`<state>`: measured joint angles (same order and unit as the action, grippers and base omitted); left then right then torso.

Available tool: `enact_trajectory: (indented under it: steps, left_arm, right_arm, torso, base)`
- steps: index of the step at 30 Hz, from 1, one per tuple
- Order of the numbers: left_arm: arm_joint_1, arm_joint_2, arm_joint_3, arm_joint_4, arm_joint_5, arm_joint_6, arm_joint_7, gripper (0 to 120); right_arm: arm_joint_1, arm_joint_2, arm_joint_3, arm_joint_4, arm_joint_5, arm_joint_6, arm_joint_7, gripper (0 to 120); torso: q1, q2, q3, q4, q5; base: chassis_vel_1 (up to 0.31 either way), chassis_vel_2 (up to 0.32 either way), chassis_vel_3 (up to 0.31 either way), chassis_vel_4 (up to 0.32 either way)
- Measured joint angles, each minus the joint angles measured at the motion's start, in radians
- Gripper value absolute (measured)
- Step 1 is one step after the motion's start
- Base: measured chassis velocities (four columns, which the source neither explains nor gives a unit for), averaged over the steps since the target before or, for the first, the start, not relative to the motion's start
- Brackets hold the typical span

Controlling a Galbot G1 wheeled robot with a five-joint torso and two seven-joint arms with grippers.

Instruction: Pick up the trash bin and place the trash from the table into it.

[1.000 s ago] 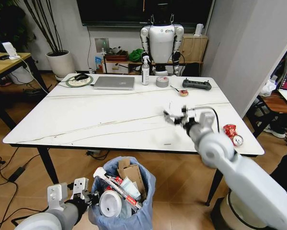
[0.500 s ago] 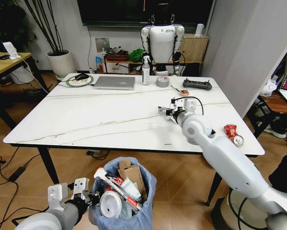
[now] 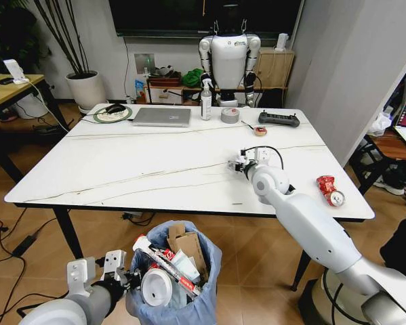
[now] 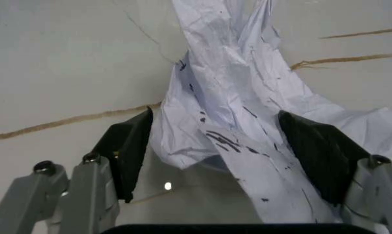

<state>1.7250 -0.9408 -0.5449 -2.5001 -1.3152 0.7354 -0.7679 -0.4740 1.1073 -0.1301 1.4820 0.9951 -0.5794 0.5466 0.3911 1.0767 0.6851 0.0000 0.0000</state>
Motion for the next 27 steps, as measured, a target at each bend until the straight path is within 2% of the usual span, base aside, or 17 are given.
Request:
enact_trajectory:
  steps: [1,2,5,8,11,15,17,19,24,27]
  left_arm:
    - [0.000,0.000,0.000,0.000,0.000,0.000,0.000,0]
    - [0.000,0.000,0.000,0.000,0.000,0.000,0.000,0]
    - [-0.001,0.002,-0.001,0.000,0.000,0.000,0.000,0]
    - [0.000,0.003,-0.002,0.000,0.000,0.000,0.001,0]
    - [0.000,0.002,-0.002,0.000,0.000,0.000,0.001,0]
    - [-0.001,0.000,0.001,0.000,0.000,0.000,0.002,0]
    - [-0.002,-0.001,0.002,0.000,0.001,0.000,0.002,0]
    - [-0.003,-0.001,0.002,0.000,0.001,0.000,0.003,0]
    - [-0.004,0.000,0.003,0.000,0.002,0.000,0.003,0]
    - [-0.004,0.000,0.003,0.000,0.002,0.000,0.003,0]
  right_arm:
    - [0.000,-0.004,0.002,0.000,-0.001,0.002,0.000,62]
    - [0.000,-0.004,0.002,0.000,-0.001,0.002,0.000,62]
    - [-0.001,-0.010,0.004,0.001,0.000,0.010,0.001,52]
    - [0.000,-0.014,0.006,0.006,0.001,0.023,0.003,36]
    - [0.000,-0.015,0.008,0.011,0.002,0.027,0.005,32]
    - [-0.006,-0.029,0.015,0.041,0.004,0.043,0.006,12]
    - [-0.010,-0.032,0.018,0.054,0.004,0.046,0.006,8]
    - [-0.018,-0.043,0.024,0.087,0.004,0.052,0.005,0]
    - [-0.036,-0.085,0.034,0.196,0.004,0.064,-0.003,0]
    - [-0.061,-0.125,0.046,0.309,0.012,0.073,-0.017,0]
  torso:
    - [0.000,0.000,0.000,-0.0001,0.0000]
    - [0.000,0.000,0.000,-0.0001,0.0000]
    - [0.000,0.000,0.000,0.0001,0.0000]
    - [0.000,0.000,0.000,0.0001,0.0000]
    - [0.000,0.000,0.000,0.0002,0.0000]
    - [0.000,0.000,0.000,0.0001,0.0000]
    - [0.000,0.000,0.000,0.0001,0.0001]
    - [0.000,0.000,0.000,0.0002,0.0000]
    - [0.000,0.000,0.000,0.0002,0.0000]
    - [0.000,0.000,0.000,0.0001,0.0000]
  base:
    - [0.000,0.000,0.000,0.000]
    - [0.000,0.000,0.000,0.000]
    - [0.000,0.000,0.000,0.000]
    - [0.000,0.000,0.000,0.000]
    - [0.000,0.000,0.000,0.000]
    - [0.000,0.000,0.000,0.000]
    - [0.000,0.000,0.000,0.000]
    - [0.000,0.000,0.000,0.000]
    - [0.000,0.000,0.000,0.000]
    - [0.000,0.000,0.000,0.000]
